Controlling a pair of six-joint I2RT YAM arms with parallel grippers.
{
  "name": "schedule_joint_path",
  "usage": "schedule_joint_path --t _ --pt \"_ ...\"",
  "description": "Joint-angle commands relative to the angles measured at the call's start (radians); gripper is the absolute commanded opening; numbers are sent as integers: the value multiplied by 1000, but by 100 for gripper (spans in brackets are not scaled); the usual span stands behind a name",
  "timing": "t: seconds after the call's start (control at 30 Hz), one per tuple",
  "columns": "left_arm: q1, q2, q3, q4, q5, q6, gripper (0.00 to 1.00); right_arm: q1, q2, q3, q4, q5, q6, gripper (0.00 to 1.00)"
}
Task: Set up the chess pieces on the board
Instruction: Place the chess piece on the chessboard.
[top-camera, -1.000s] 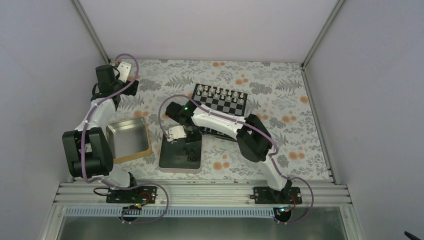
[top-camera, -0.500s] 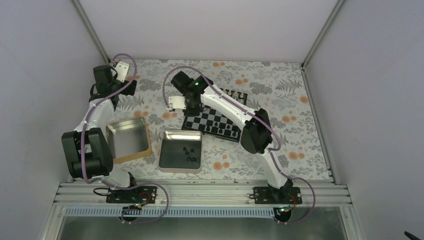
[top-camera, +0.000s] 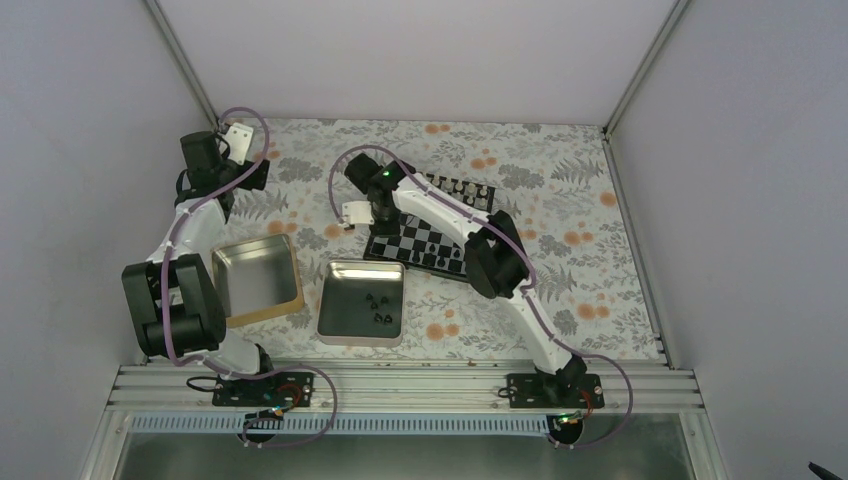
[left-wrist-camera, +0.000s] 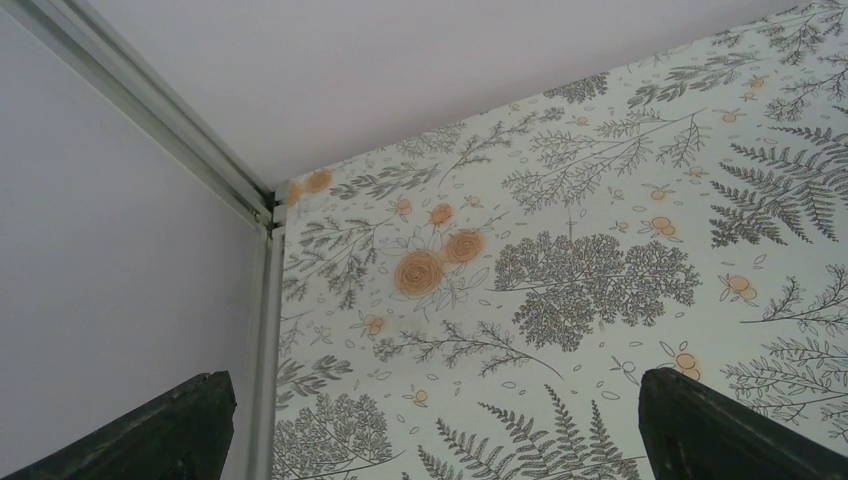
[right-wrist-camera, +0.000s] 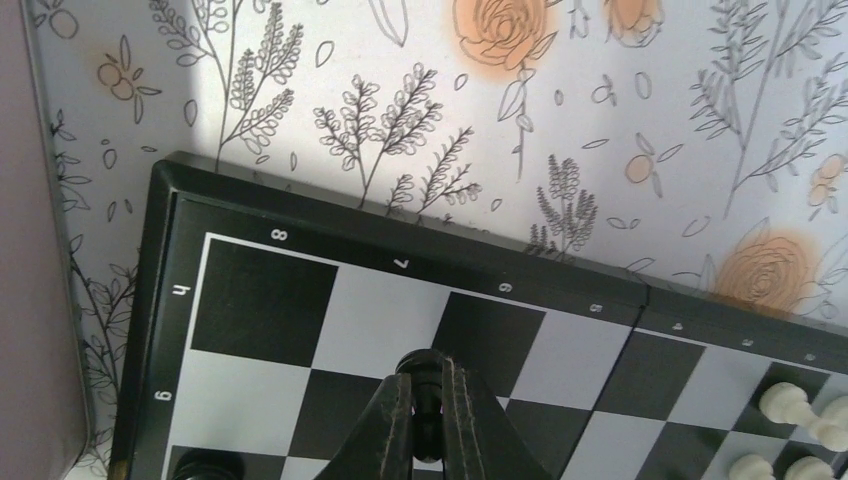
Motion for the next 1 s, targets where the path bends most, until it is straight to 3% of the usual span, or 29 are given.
schedule_joint_path --t 0.0,0.97 --pt "11 15 -15 28 29 -9 100 -9 26 47 12 -28 -29 4" --pt "24 24 -20 32 41 -11 100 -9 48 19 -22 -80 -31 4"
